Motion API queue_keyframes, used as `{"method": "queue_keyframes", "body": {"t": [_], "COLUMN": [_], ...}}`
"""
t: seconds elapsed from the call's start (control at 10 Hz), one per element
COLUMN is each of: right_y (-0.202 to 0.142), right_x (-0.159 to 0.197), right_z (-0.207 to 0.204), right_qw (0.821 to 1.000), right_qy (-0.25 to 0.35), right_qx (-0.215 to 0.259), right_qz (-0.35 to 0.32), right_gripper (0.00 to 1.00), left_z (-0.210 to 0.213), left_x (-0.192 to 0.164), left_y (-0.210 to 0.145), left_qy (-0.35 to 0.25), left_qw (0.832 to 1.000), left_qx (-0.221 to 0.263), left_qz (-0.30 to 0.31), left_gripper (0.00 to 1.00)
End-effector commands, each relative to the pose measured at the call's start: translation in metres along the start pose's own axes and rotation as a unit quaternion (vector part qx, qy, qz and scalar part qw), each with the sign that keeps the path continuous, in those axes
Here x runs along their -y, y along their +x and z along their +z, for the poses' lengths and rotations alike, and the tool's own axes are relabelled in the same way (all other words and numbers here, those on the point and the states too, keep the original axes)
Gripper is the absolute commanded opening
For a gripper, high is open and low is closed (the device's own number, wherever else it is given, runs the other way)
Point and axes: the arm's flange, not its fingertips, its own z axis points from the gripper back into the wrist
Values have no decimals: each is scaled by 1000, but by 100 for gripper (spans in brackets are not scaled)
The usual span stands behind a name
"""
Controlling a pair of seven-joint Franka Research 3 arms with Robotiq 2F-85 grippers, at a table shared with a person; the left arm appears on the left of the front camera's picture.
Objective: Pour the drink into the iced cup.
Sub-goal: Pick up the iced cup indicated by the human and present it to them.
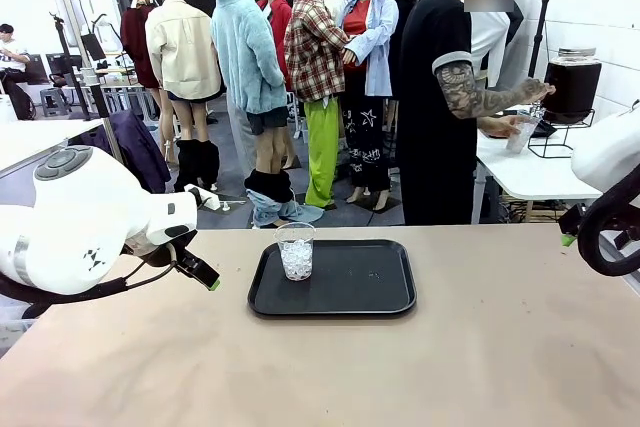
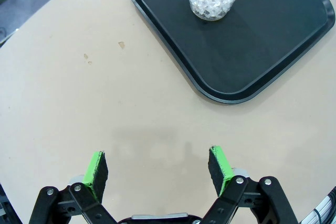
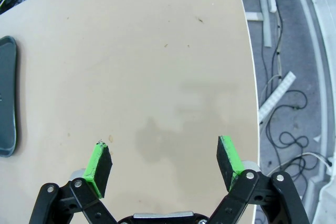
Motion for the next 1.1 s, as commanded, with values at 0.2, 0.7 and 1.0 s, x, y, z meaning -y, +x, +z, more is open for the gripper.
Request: {"method": "queue_keyframes", "body": {"t": [0.2,0.7,1.0], "right_y": [1,1,1], "right_x": [1,1,1], "right_z": [-1,-1,-1], "right_qw": [1000,1000,1000], "right_qy": [-5,-5,-5], "right_qx": [2,2,2], "right_qz": [2,2,2], "right_gripper": [100,100,100], "left_z": [1,1,1], "left_x": [-2,-2,-2], "left_y": [-1,-1,-1], "left_qy": [0,0,0], "left_qw": [1000,1000,1000], "left_qx": [1,1,1], "left_qz": [2,2,2], "left_gripper": [100,100,100]}}
